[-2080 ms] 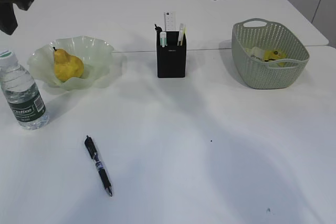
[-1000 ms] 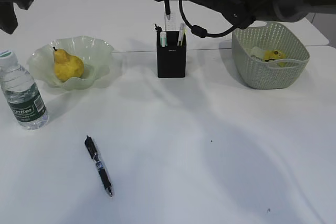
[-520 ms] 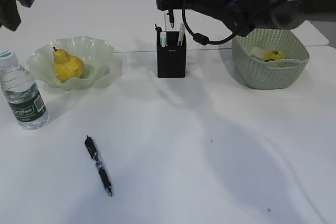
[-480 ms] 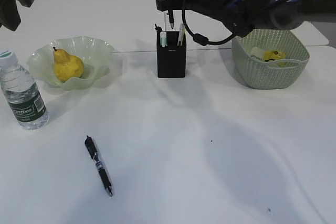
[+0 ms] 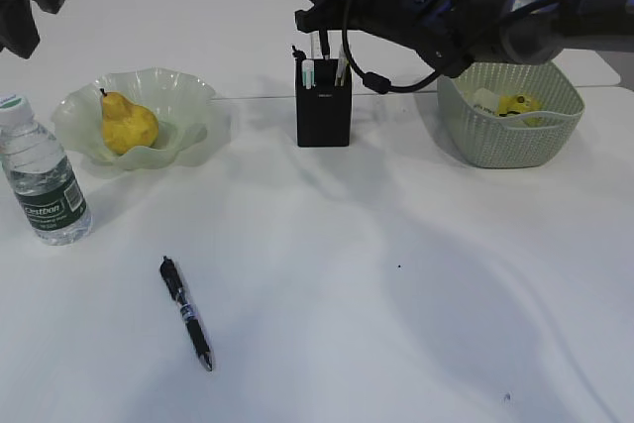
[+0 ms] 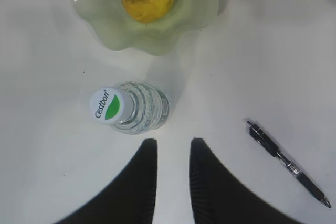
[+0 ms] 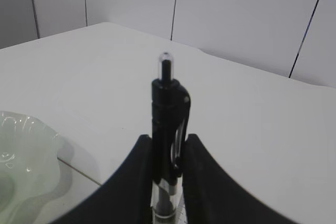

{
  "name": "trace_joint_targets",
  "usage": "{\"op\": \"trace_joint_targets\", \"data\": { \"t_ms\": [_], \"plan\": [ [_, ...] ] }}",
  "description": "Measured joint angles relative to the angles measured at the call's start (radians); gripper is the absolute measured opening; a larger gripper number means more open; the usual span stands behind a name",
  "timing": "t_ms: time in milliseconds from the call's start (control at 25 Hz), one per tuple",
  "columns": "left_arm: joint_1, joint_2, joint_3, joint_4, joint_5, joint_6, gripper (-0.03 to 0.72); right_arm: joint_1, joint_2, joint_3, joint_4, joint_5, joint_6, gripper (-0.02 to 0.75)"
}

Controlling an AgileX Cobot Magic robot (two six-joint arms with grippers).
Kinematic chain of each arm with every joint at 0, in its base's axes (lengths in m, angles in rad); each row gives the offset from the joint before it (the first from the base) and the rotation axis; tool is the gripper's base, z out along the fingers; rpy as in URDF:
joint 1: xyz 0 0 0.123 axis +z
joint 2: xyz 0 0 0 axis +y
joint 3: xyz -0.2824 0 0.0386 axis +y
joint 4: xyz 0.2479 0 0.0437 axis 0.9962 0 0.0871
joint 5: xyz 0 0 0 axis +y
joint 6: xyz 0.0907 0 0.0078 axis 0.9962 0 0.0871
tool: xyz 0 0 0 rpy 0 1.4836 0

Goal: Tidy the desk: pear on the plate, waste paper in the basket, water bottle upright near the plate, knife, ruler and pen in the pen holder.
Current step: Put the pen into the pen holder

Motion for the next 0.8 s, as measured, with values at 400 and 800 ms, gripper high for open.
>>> {"op": "trace_joint_targets", "data": {
  "t_ms": [400,800],
  "plan": [
    [0.0,0.0,0.0,0.0,-0.002,0.0,0.142,-0.006,0.01,-0.004,-0.002,0.004,0.0,0.152],
    [0.0,0.0,0.0,0.0,-0.004,0.0,0.143,-0.014,0.046,-0.01,-0.002,-0.014,0.0,0.152]
  ]
}}
